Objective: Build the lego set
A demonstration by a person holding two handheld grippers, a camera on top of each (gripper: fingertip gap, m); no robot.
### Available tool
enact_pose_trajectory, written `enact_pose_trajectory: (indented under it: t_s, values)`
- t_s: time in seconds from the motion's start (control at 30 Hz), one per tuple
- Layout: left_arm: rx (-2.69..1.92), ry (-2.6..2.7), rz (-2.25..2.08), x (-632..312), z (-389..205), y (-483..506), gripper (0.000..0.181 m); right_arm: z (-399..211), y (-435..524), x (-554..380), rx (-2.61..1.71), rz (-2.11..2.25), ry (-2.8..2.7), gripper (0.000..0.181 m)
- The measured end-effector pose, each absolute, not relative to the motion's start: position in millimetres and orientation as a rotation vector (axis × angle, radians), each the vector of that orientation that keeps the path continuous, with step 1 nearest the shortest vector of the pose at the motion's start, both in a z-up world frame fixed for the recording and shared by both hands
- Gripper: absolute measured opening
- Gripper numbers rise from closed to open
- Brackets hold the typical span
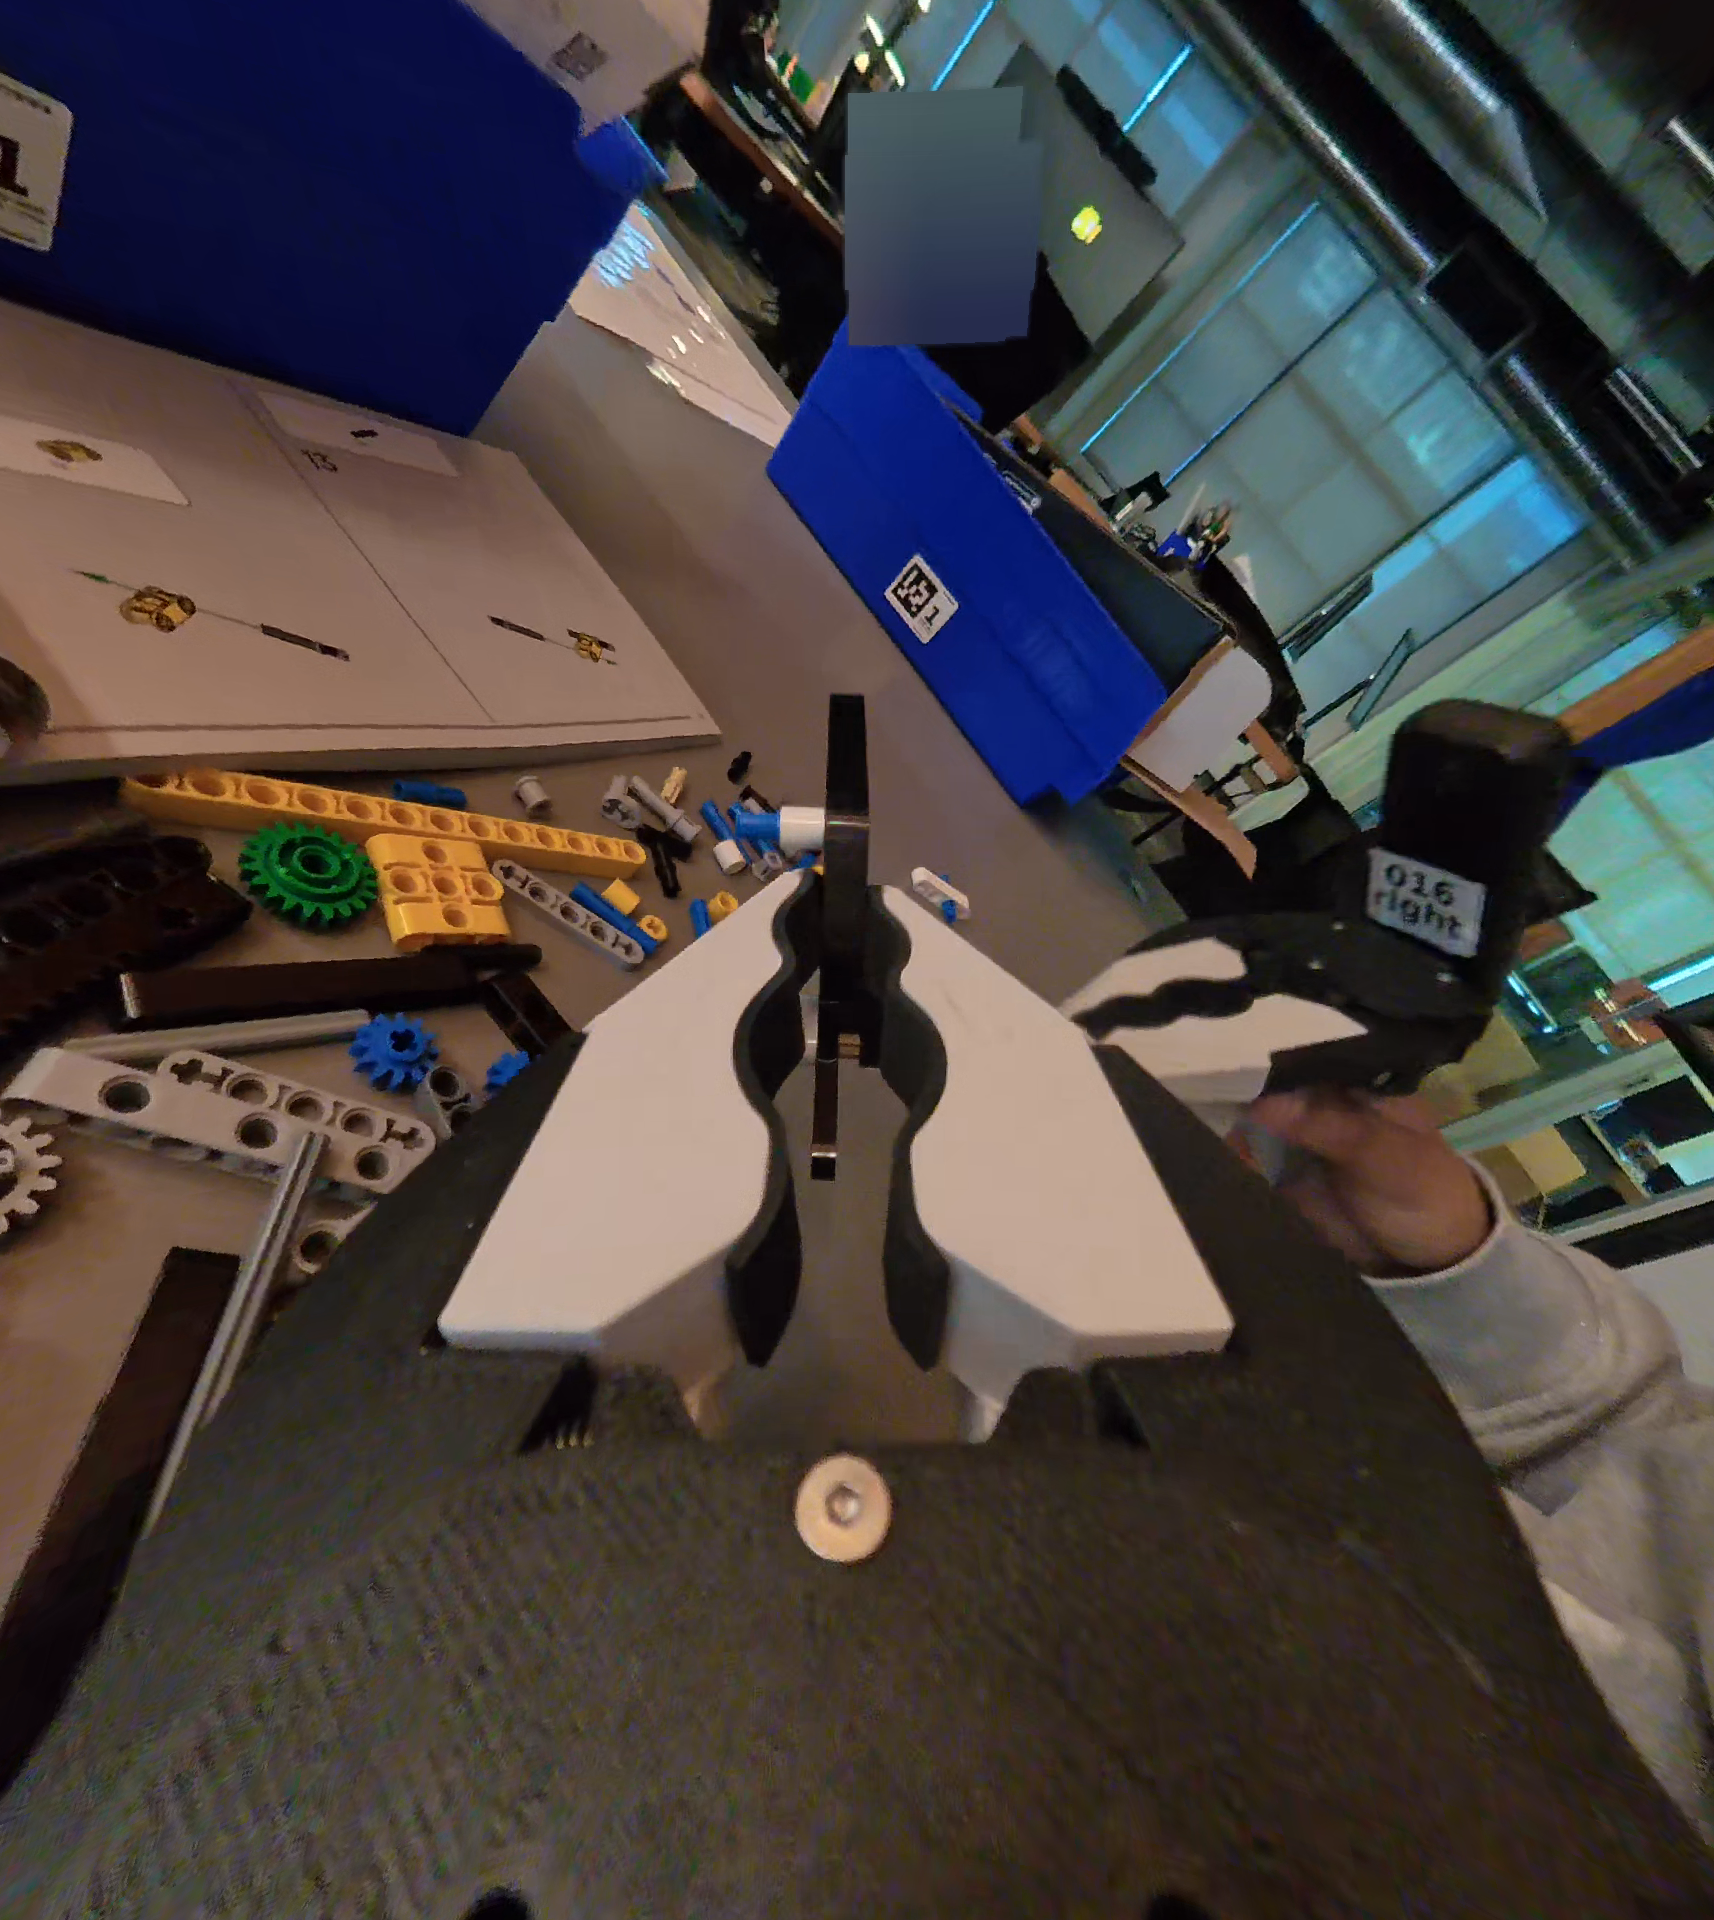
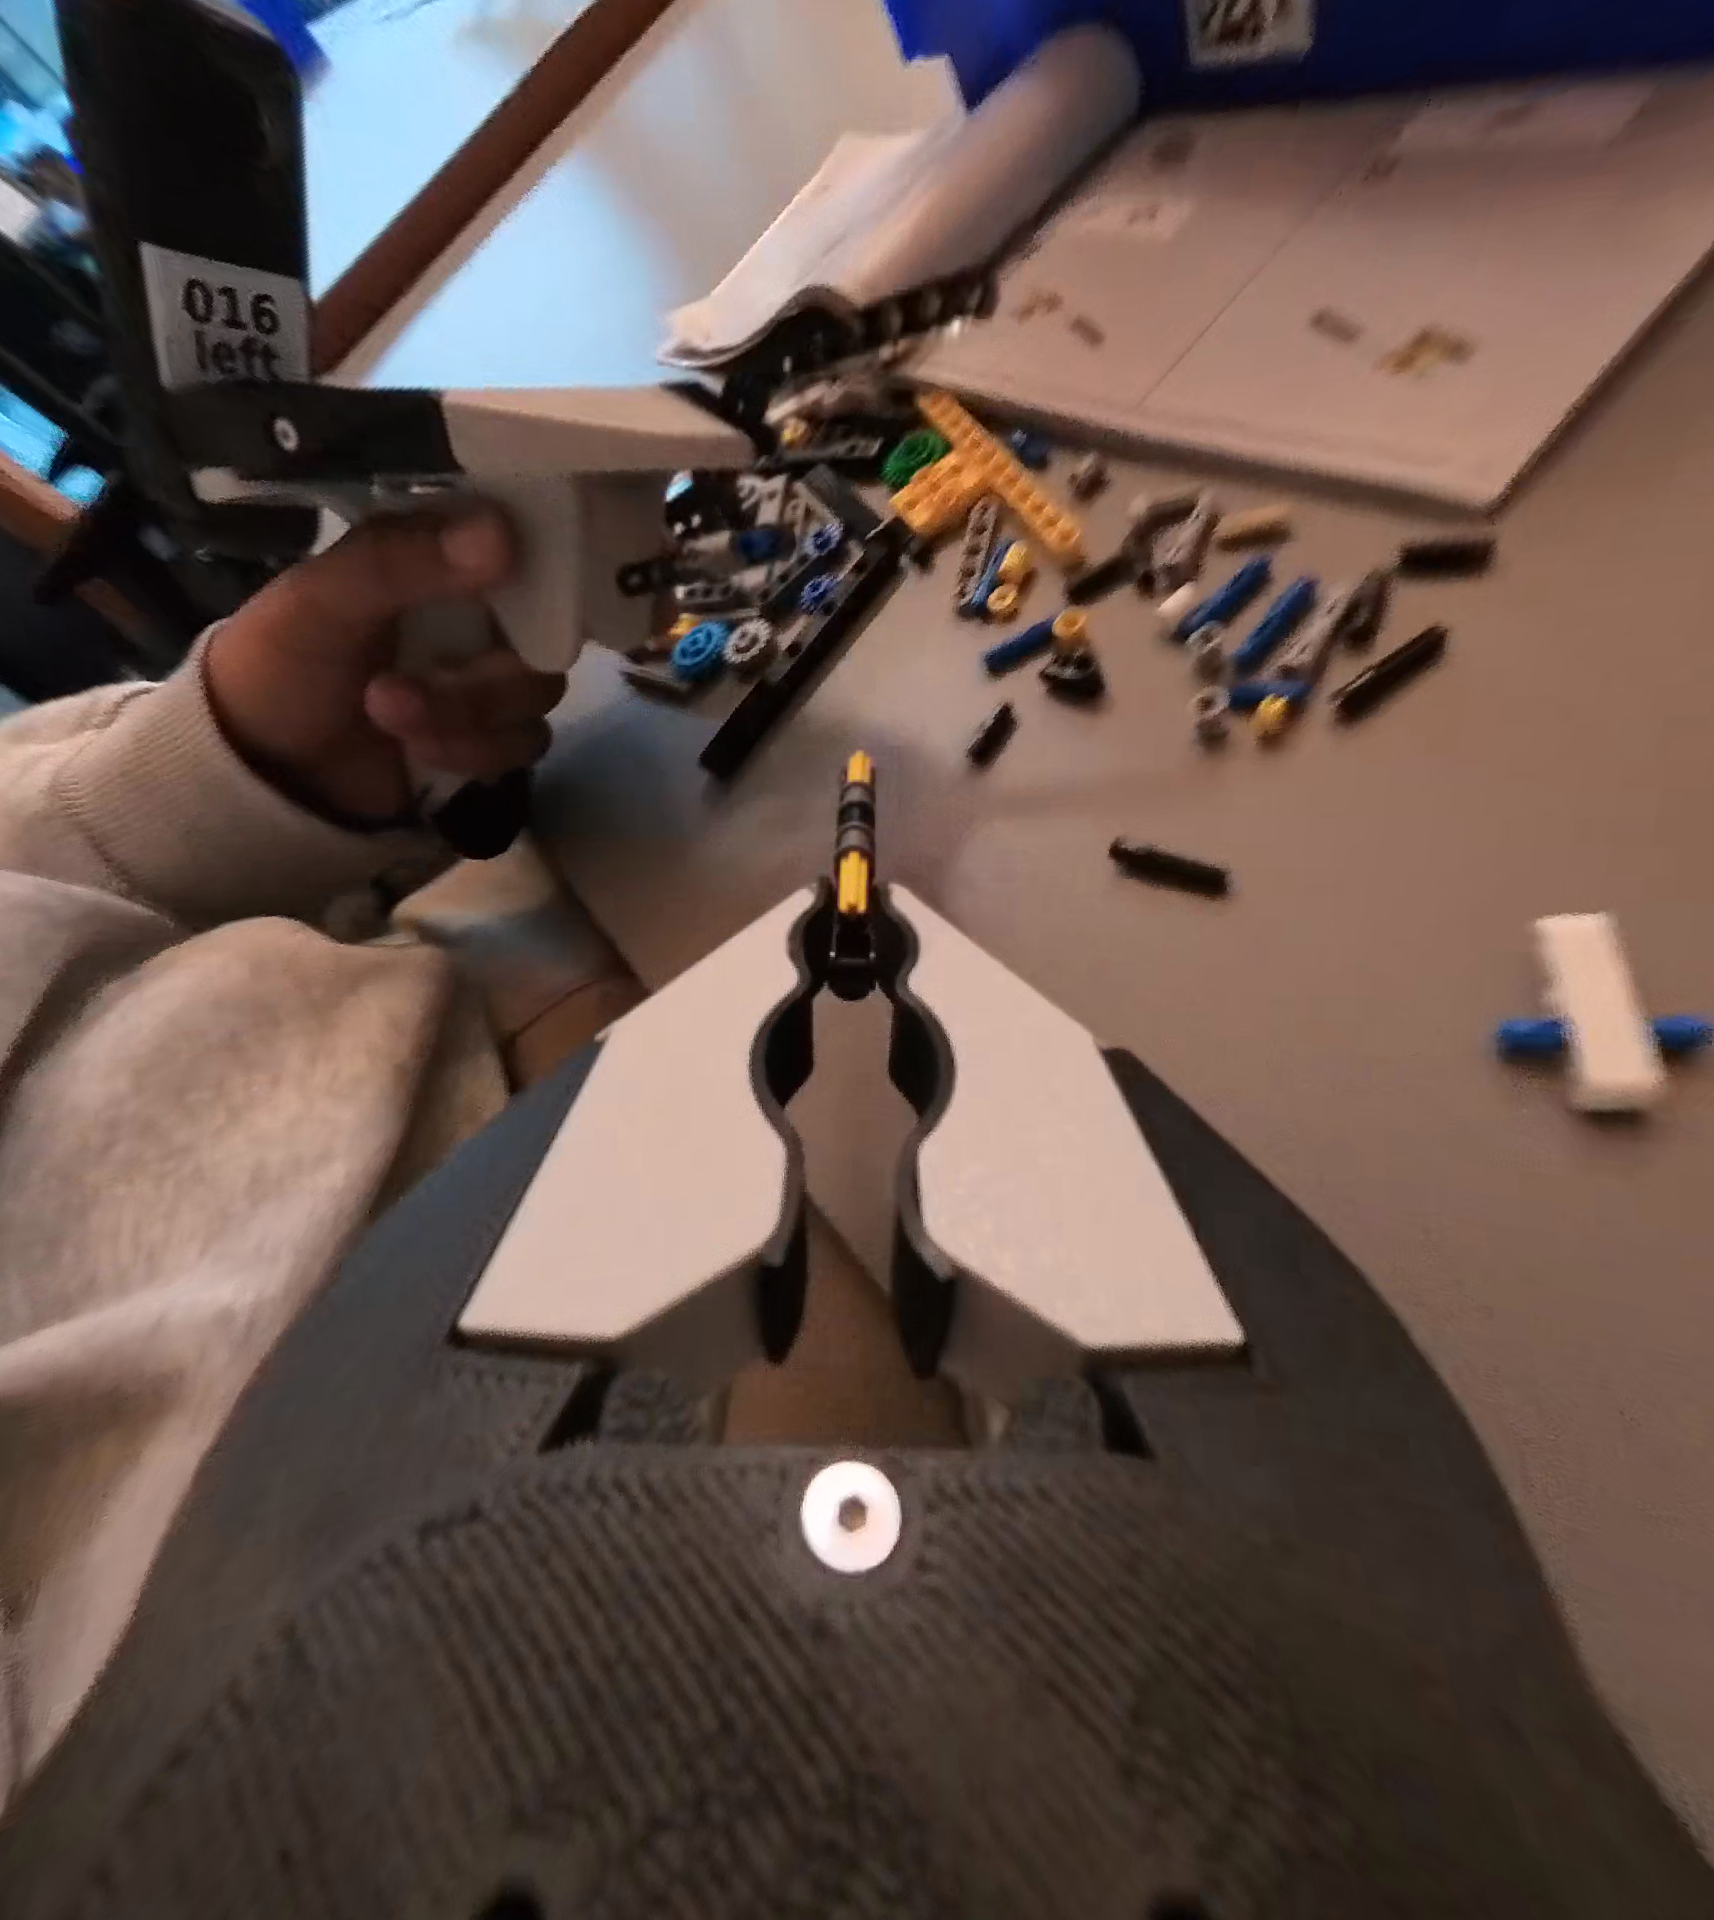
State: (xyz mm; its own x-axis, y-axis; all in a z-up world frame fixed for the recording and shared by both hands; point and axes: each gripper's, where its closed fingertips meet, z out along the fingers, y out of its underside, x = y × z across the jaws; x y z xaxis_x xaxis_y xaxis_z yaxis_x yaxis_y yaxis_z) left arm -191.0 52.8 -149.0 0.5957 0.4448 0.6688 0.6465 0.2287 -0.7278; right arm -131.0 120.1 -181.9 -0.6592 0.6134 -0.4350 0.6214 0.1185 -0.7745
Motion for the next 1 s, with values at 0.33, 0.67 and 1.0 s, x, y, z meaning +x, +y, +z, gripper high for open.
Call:
enact_pose_trajectory:
  t_s: [0.33,0.67,1.0]
  values:
    - [-1.487,-0.916,-0.119,-184,-147,59,0.006,-191,143,-140,1.435,-1.650,2.115,0.044]
    - [-1.542,-0.781,-0.221,-166,-145,74,0.006,-202,223,-179,1.541,-1.535,2.636,0.034]
    - [-1.621,-0.613,-0.347,-140,-145,89,0.006,-215,224,-187,1.399,-1.309,3.078,0.007]
